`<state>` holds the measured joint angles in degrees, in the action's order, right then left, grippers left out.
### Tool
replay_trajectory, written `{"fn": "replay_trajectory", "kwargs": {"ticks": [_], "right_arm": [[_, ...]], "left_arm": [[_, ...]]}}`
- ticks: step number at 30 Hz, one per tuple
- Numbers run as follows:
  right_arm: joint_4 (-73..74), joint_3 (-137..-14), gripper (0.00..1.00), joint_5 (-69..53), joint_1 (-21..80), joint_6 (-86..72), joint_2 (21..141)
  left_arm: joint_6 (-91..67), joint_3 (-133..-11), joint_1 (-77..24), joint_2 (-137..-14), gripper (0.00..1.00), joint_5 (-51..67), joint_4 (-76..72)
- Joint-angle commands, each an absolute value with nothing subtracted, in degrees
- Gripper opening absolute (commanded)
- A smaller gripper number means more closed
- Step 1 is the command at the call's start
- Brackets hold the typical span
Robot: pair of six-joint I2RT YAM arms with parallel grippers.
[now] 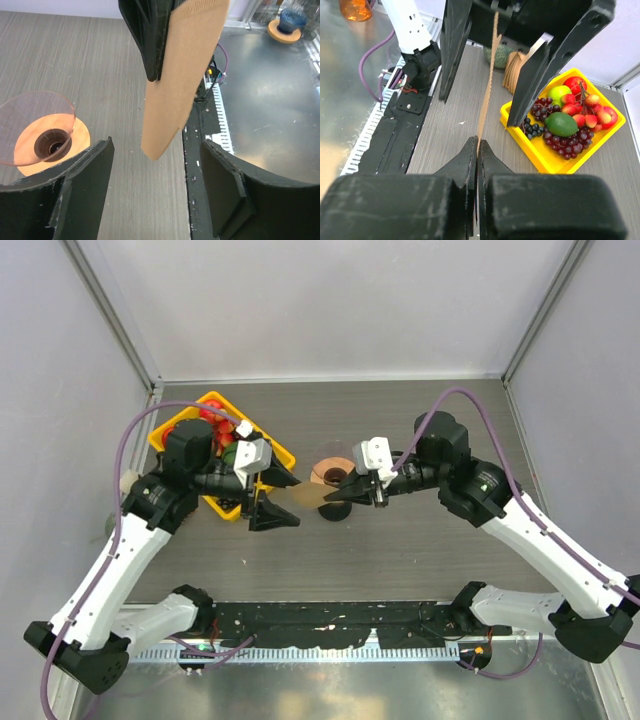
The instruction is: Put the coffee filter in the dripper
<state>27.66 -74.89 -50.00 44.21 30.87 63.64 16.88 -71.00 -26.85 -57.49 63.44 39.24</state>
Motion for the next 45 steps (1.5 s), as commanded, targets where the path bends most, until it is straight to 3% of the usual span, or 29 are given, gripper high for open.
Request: {"fn": "replay_trajectory", "kwargs": {"ticks": [1, 8, 9, 10, 13, 18, 20, 26, 30, 36, 39, 41, 43, 45], "right_arm": [[13.89, -72.69, 0.05, -49.92, 44.47, 22.42, 61.7], [12.4, -71.2, 0.05, -49.84, 44.47, 19.96, 60.73], [12.48, -71.19, 0.06, -49.83, 44.47, 19.78, 60.82], [12.83, -71.45, 0.1, -49.66, 44.47, 19.69, 60.99], [21.83, -75.05, 0.55, -49.39, 44.39, 23.36, 62.22], [39.01, -86.63, 0.63, -47.02, 44.47, 32.33, 68.19], [42.18, -89.54, 0.62, -46.76, 44.47, 33.13, 69.95], [43.5, -93.51, 0.43, -47.11, 44.47, 32.52, 73.38], [47.45, -95.18, 0.42, -47.98, 44.39, 35.06, 75.23], [48.95, -95.54, 0.06, -48.69, 44.65, 37.35, 76.55], [48.87, -95.19, 0.05, -49.04, 44.65, 38.67, 76.03], [48.17, -94.14, 0.05, -48.61, 44.56, 40.42, 75.15], [47.55, -92.47, 0.05, -48.69, 44.65, 42.09, 74.01], [45.72, -90.62, 0.05, -48.87, 44.56, 42.45, 73.04]], "left_arm": [[6.07, -66.89, -29.26, -55.72, 0.69, 60.91, 20.84], [3.0, -65.66, -29.36, -55.11, 0.19, 61.87, 15.84], [1.51, -65.48, -29.36, -54.93, 0.0, 61.96, 14.6], [0.54, -65.39, -29.36, -54.84, 0.0, 61.88, 13.72], [7.34, -68.71, -29.44, -56.33, 0.0, 61.61, 23.15], [21.69, -74.7, -30.23, -59.15, 0.0, 58.63, 40.06], [23.98, -75.41, -31.37, -59.41, 0.0, 56.61, 42.18], [25.14, -78.04, -35.59, -61.96, 0.0, 50.2, 45.7], [23.56, -79.19, -36.21, -63.28, 0.0, 47.9, 46.32], [22.06, -82.44, -36.47, -65.21, 0.0, 45.89, 48.16], [22.67, -84.02, -35.6, -65.31, 0.33, 47.26, 51.57], [19.89, -81.84, -31.66, -63.12, 0.48, 56.2, 49.41], [10.87, -77.02, -25.77, -59.96, 0.51, 64.48, 39.95], [0.92, -72.87, -23.3, -57.23, 0.48, 66.09, 29.05]]}}
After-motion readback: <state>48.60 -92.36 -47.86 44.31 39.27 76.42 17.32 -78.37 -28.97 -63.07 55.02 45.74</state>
